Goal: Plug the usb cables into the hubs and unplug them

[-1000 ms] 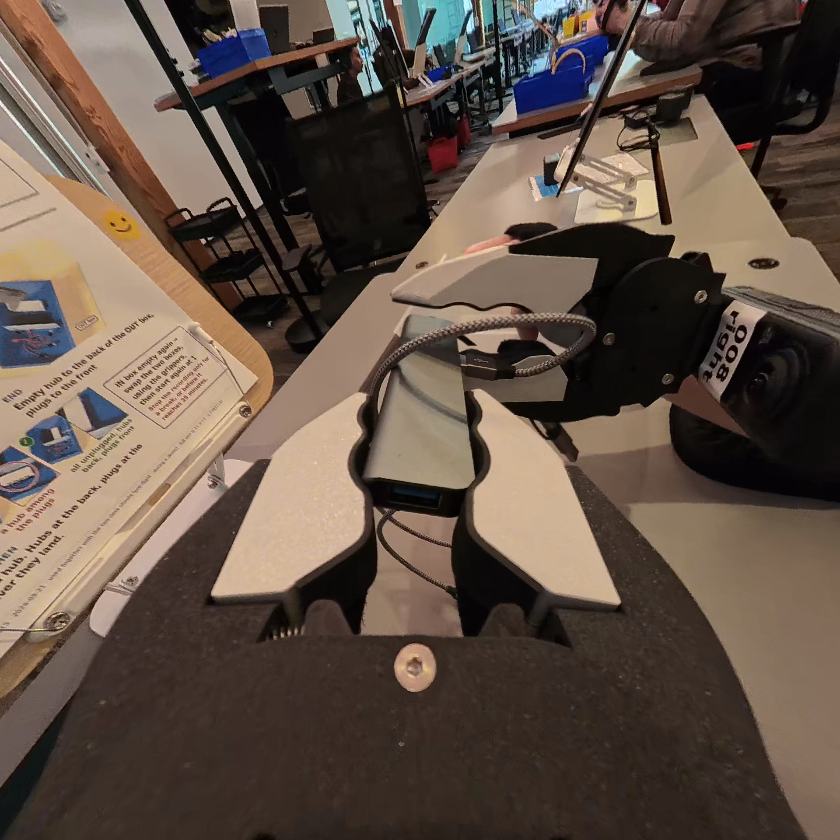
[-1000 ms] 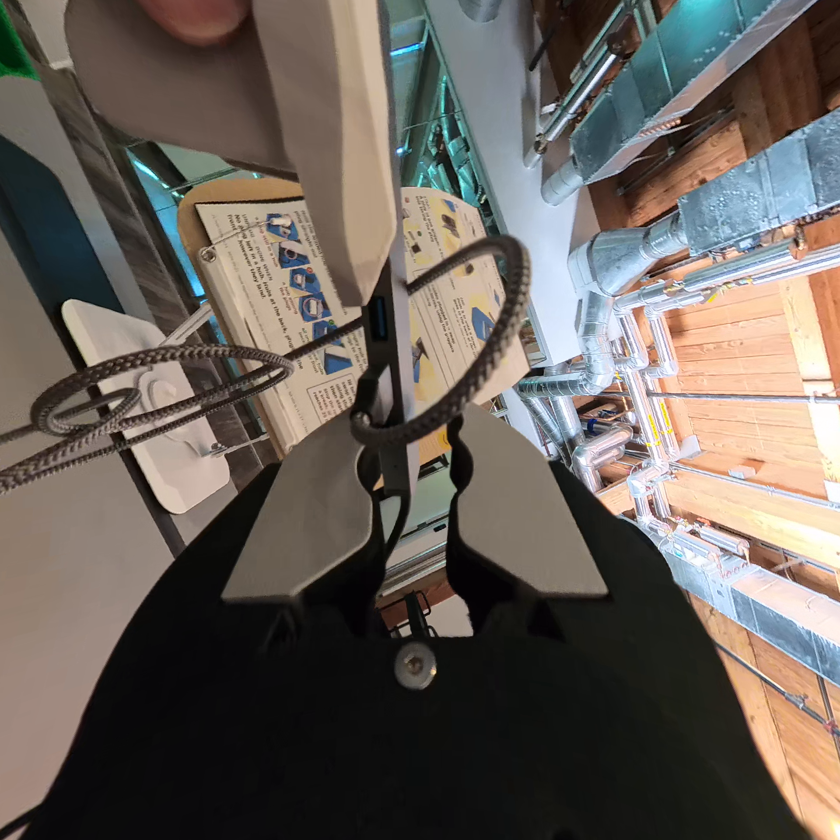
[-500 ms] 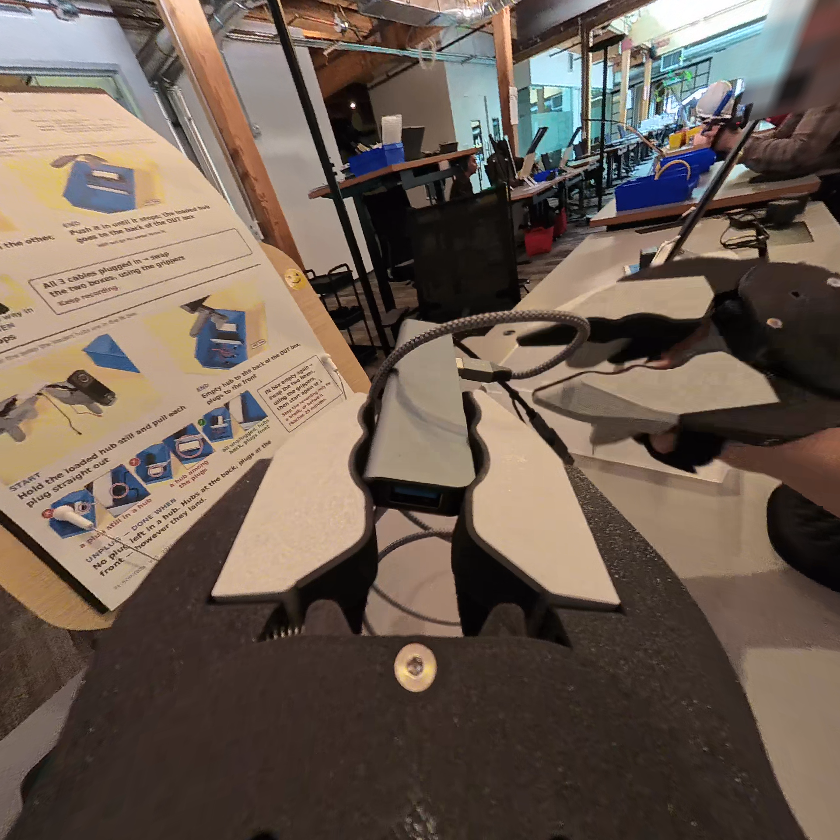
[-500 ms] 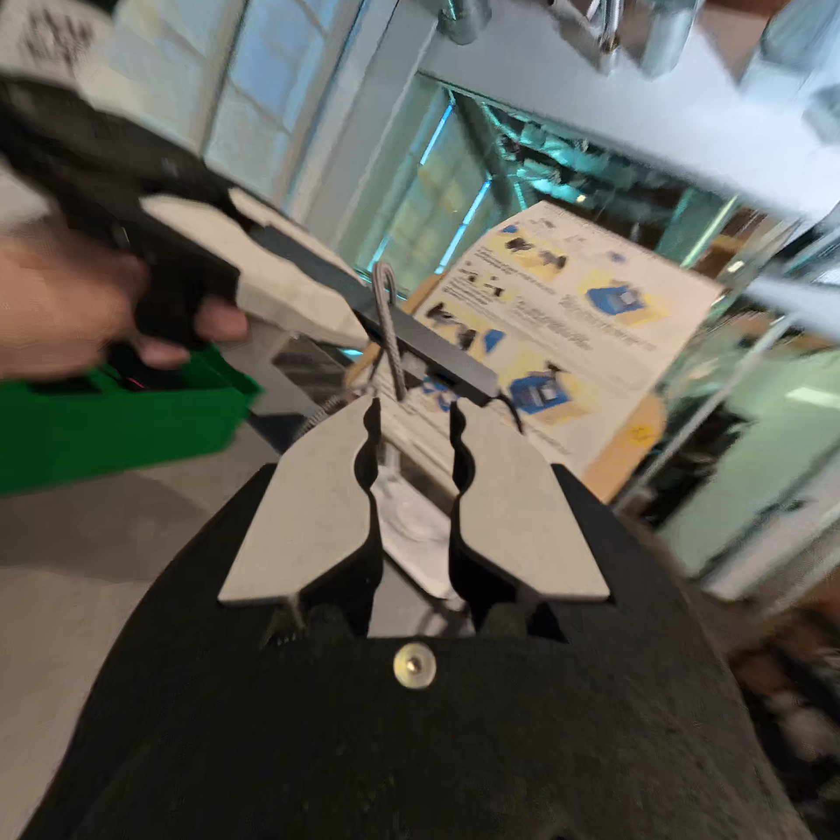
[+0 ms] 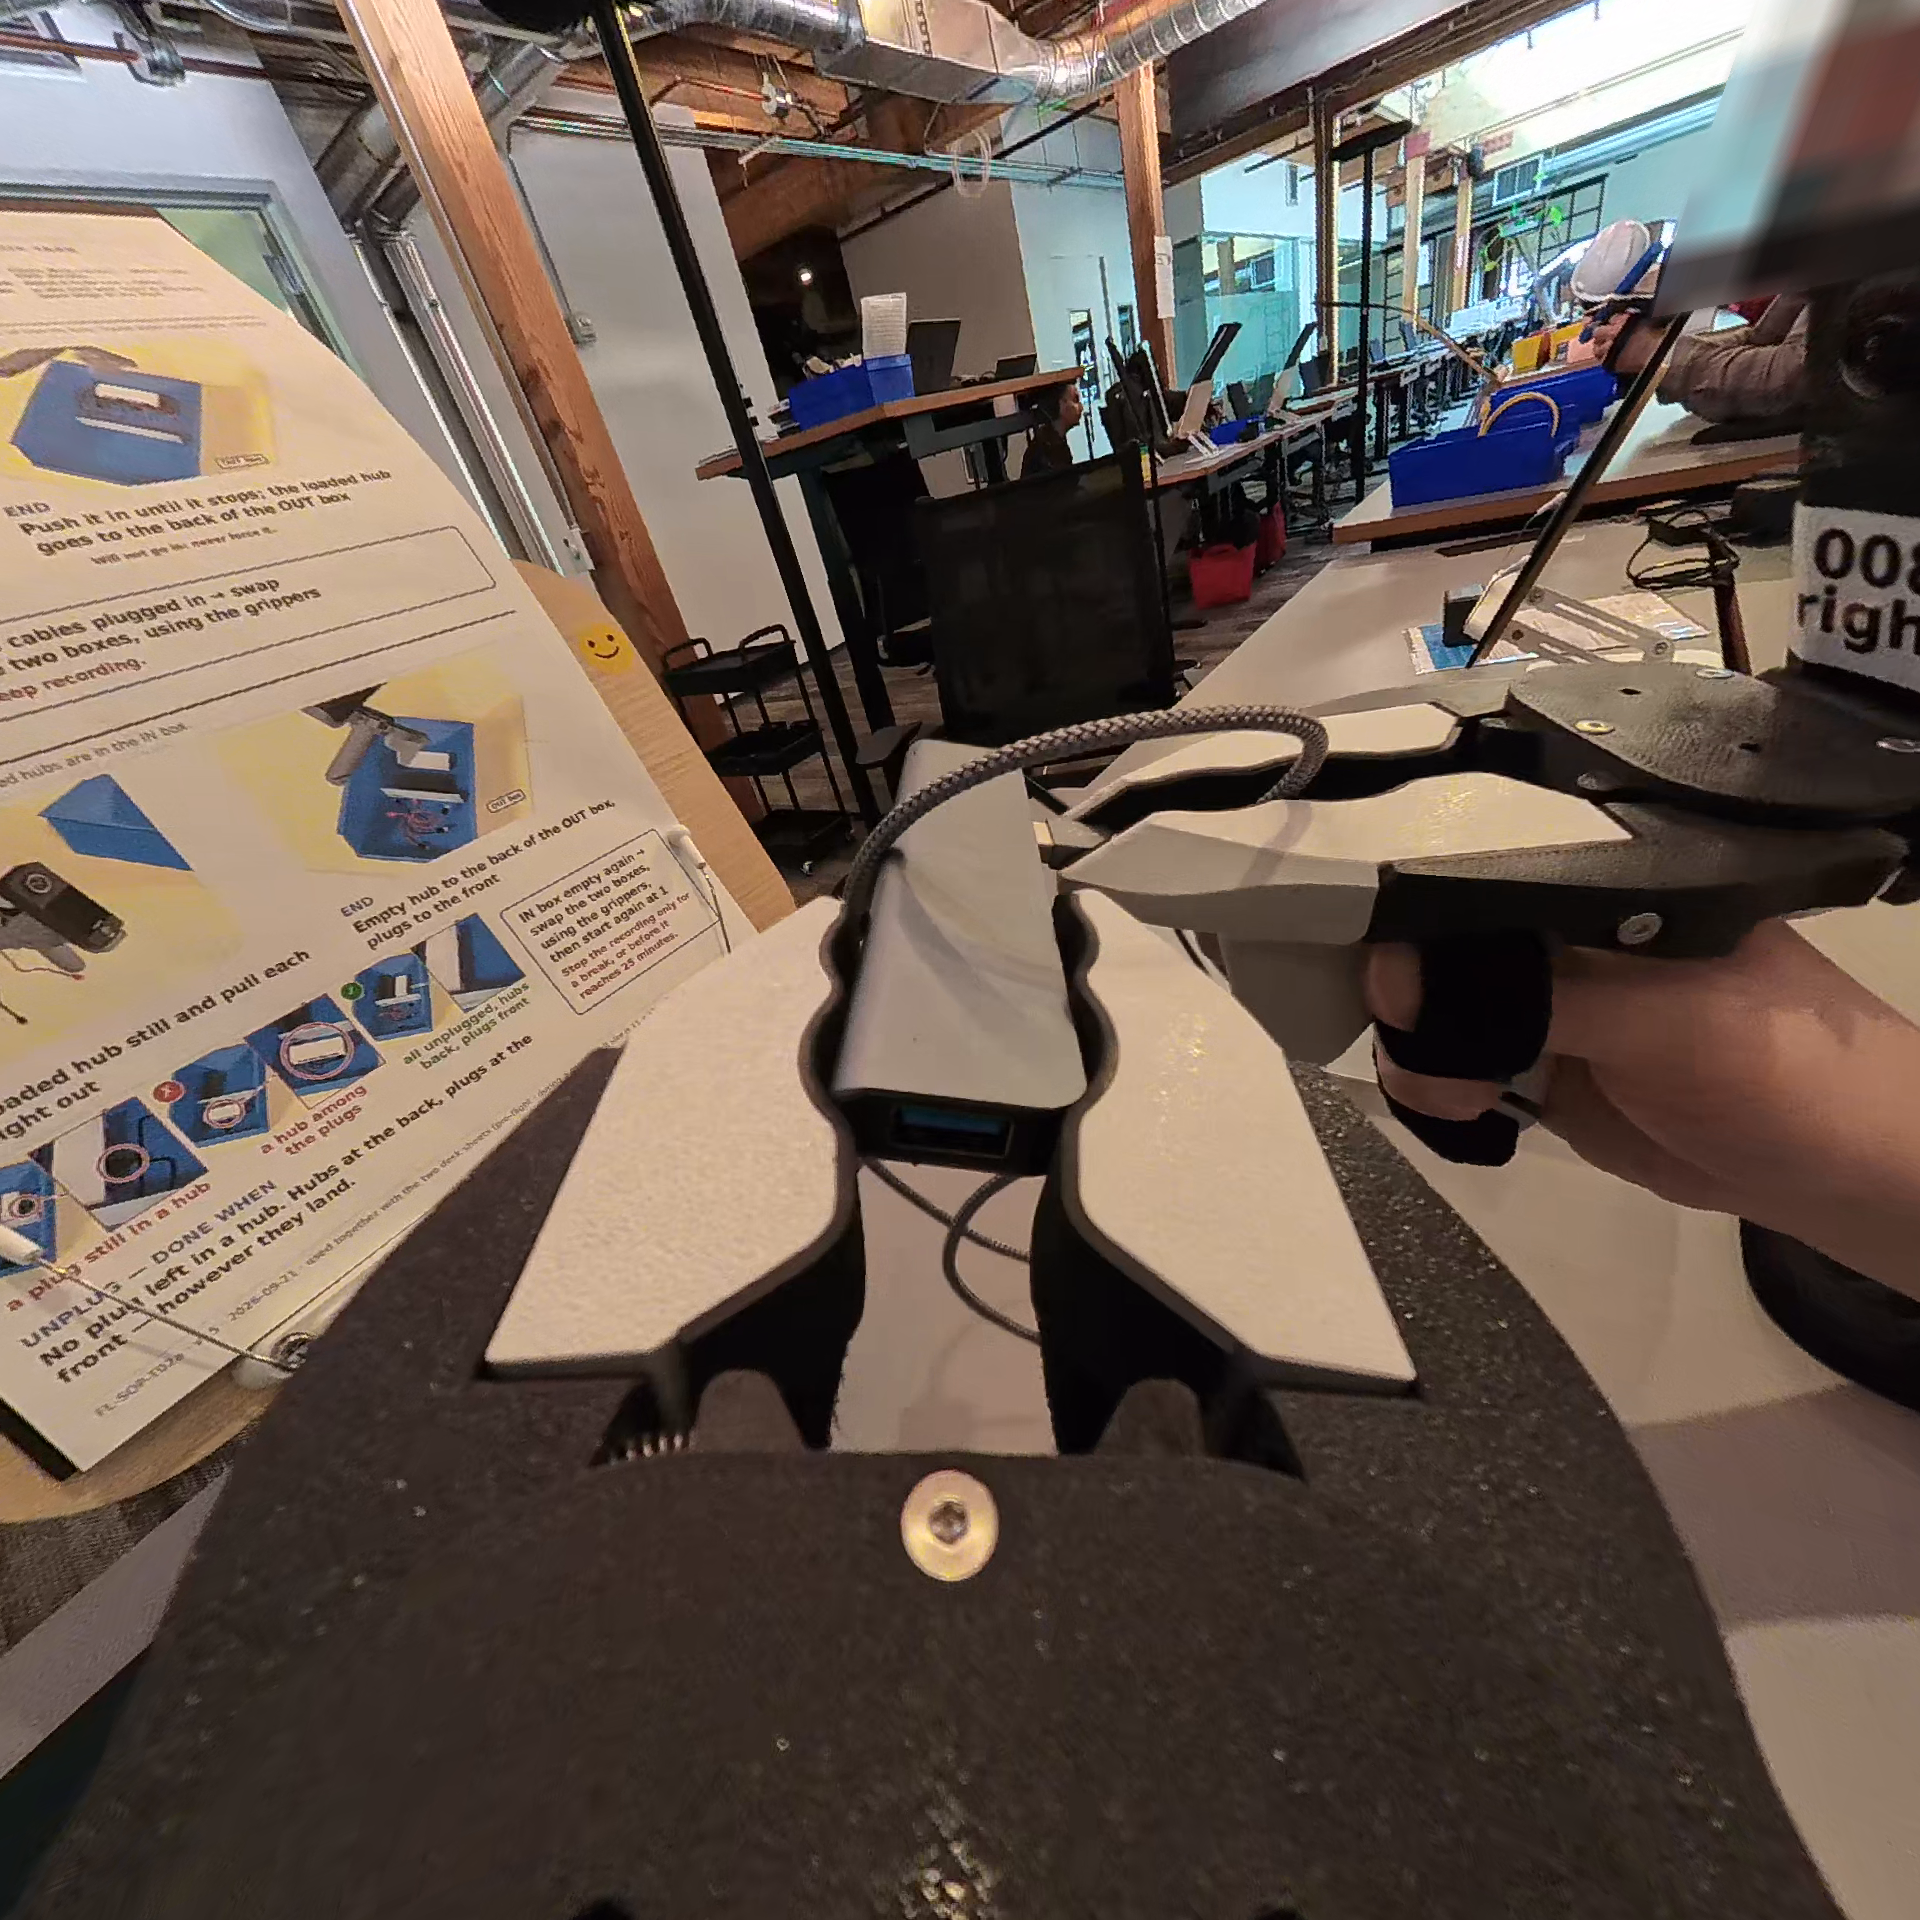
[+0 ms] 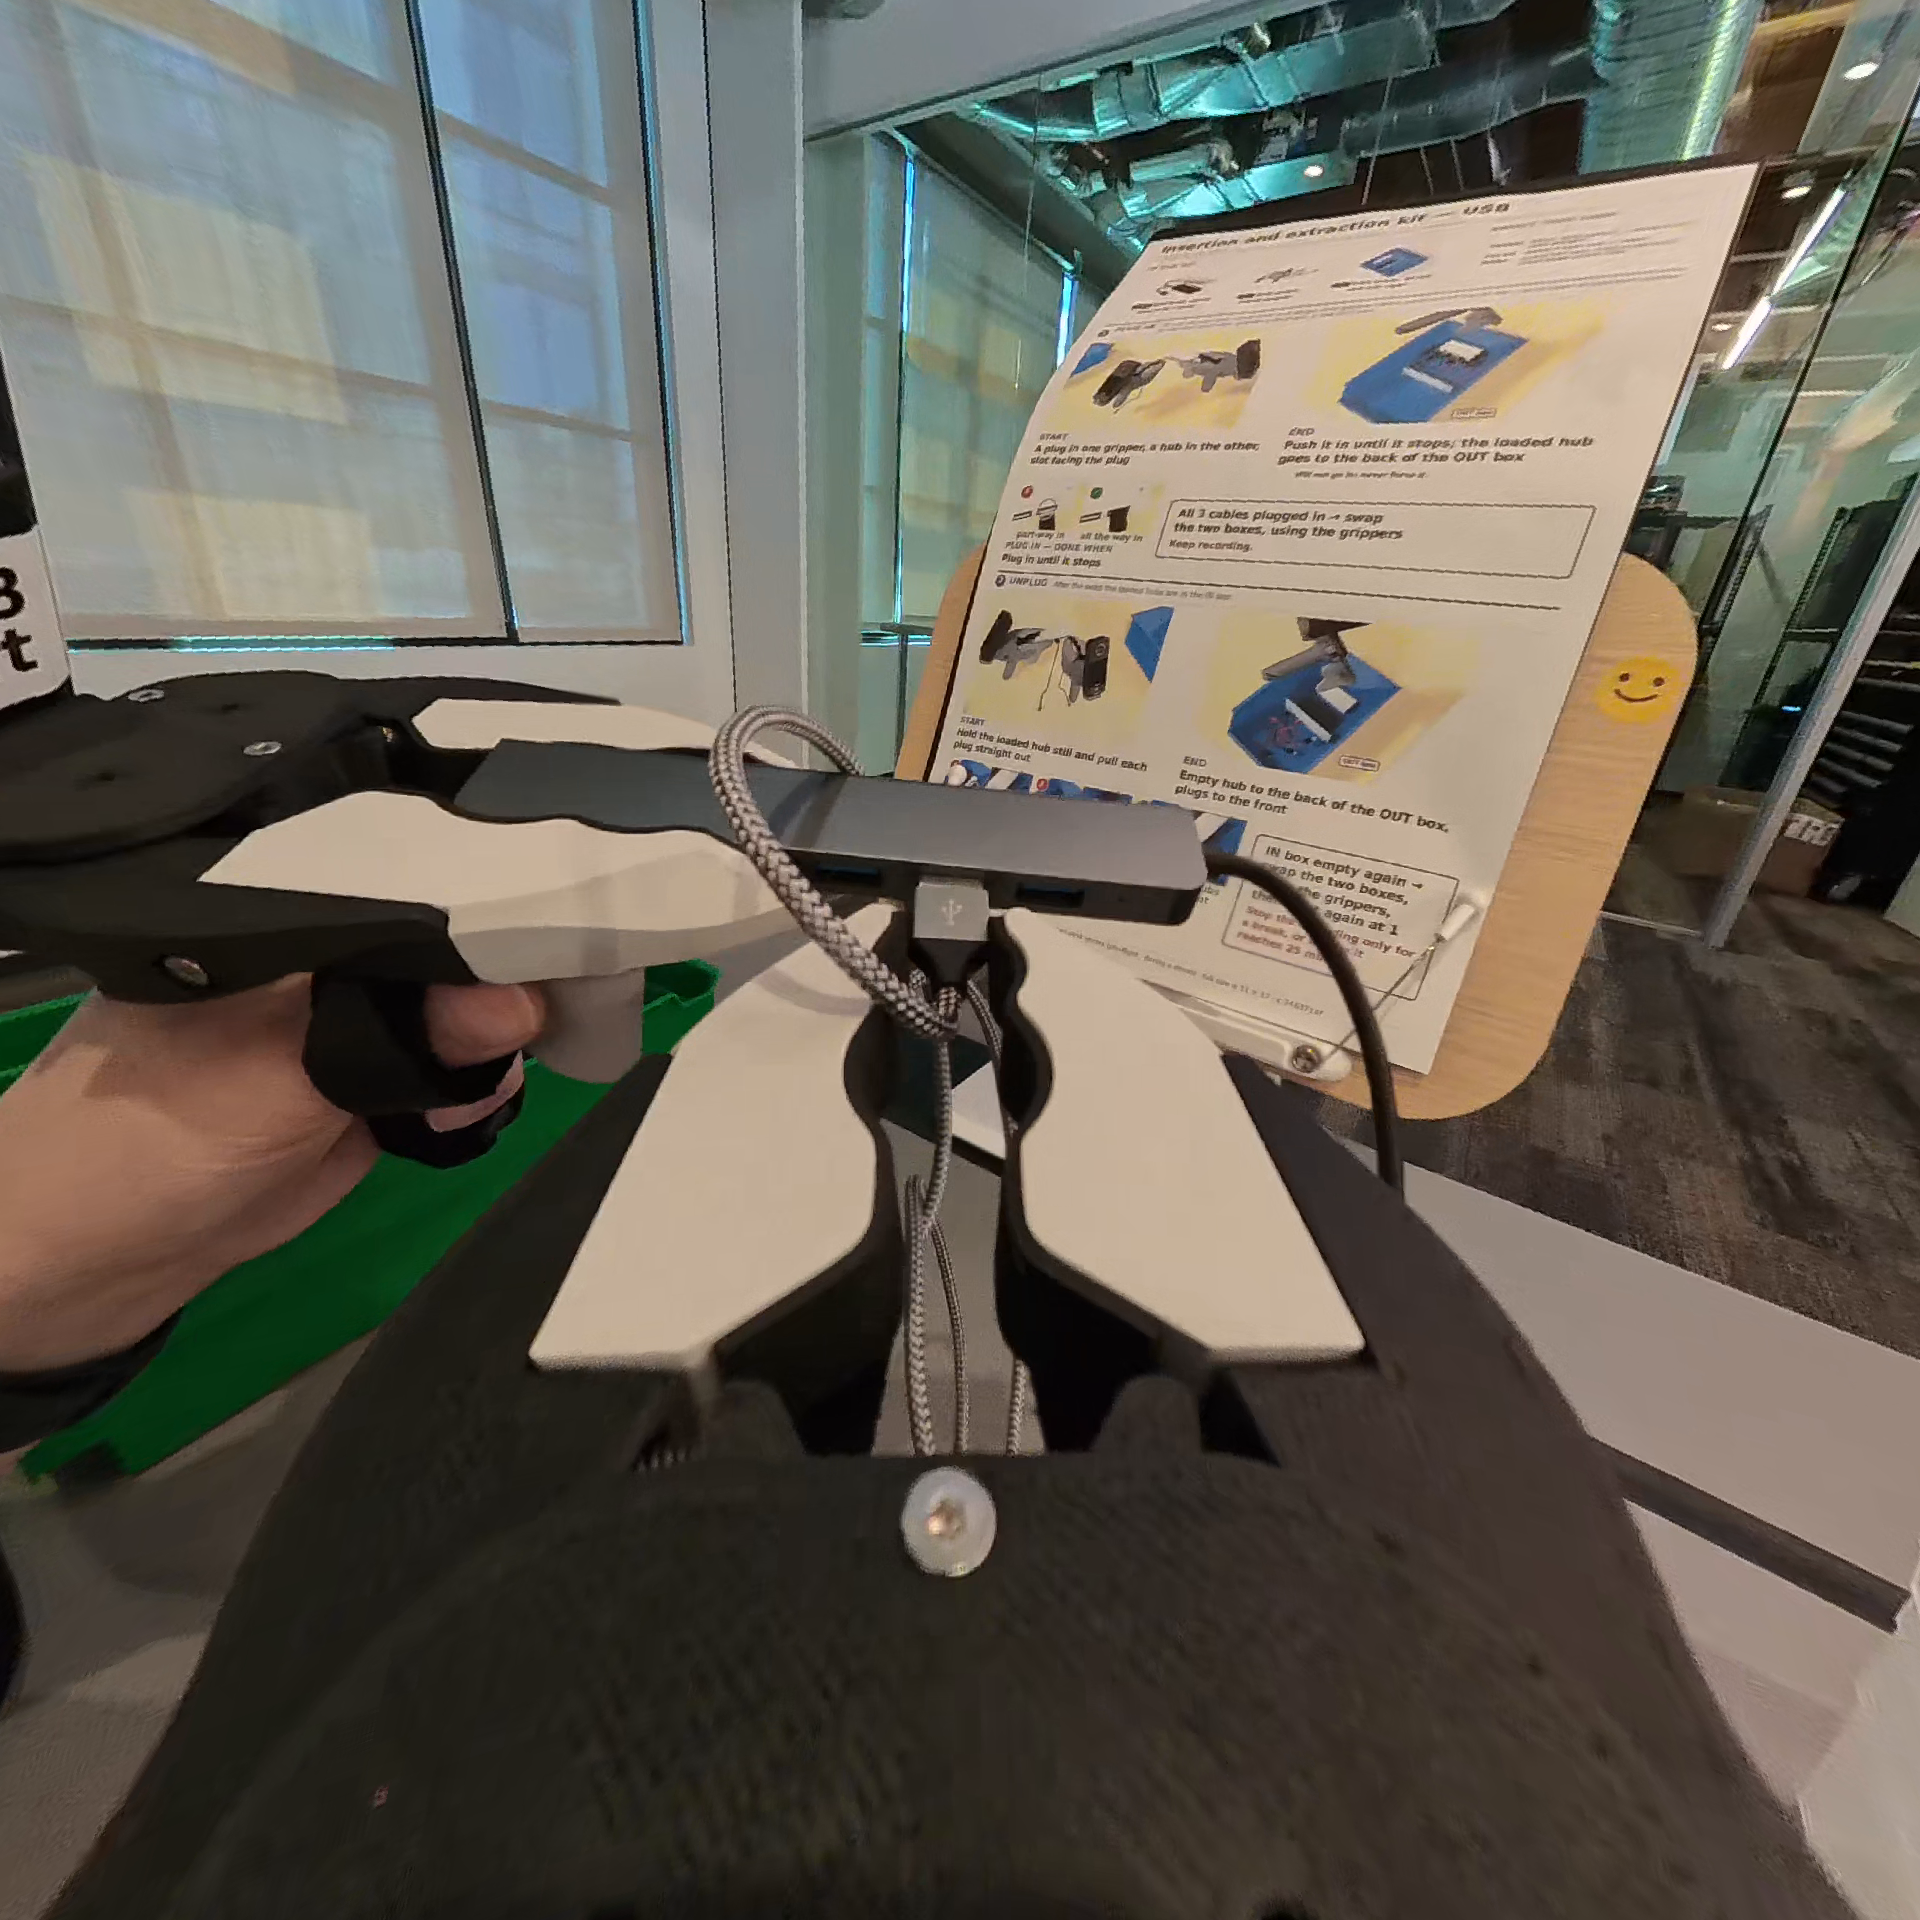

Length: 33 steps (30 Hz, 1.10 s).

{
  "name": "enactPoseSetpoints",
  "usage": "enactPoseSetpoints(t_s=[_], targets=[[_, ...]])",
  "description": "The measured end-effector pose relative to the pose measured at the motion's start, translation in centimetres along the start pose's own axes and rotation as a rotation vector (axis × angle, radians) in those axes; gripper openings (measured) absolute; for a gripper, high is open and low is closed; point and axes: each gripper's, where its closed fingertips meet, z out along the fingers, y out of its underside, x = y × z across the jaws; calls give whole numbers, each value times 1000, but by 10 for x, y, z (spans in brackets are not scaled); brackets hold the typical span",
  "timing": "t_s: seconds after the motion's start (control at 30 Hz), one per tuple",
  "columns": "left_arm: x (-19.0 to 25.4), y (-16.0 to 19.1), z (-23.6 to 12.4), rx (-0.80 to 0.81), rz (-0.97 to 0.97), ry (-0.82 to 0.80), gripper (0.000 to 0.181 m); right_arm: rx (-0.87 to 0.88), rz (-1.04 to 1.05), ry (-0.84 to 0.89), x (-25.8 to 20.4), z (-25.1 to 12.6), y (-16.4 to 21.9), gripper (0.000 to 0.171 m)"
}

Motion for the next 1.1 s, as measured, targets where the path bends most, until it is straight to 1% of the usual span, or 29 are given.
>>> enactPoseSetpoints(t_s=[0.3, 0.83, 0.87, 0.9, 0.93, 0.97, 1.0, 1.03, 1.07, 1.1], targets=[[1, 3, 3, -9, 20, -40, 36, 13, 48, 36, 3, -1, 3, 15], [4, -3, -1, -17, -4, -4, 37, -5, 42, 89, -2, -7, -2, 15], [2, -4, -2, -17, -5, -17, 36, -6, 37, 90, -2, -8, -3, 15], [-11, -1, -4, -34, 14, -98, 36, -1, 27, 86, -4, -10, -5, 15], [-22, 1, -8, -44, 79, -144, 36, 3, 9, 89, -6, -13, -7, 15], [-24, -1, -10, -36, 100, -119, 36, 1, -18, 95, -8, -15, -10, 15], [-19, -3, -11, -29, 60, -37, 35, -2, -37, 97, -8, -16, -13, 15], [-17, -3, -13, -47, -21, 15, 35, -6, -39, 96, -7, -17, -17, 15], [-14, -4, -14, -50, -58, 53, 35, -7, -30, 96, -4, -18, -21, 15], [-11, -3, -14, -69, -53, 84, 35, -9, -14, 97, 1, -18, -25, 15]])
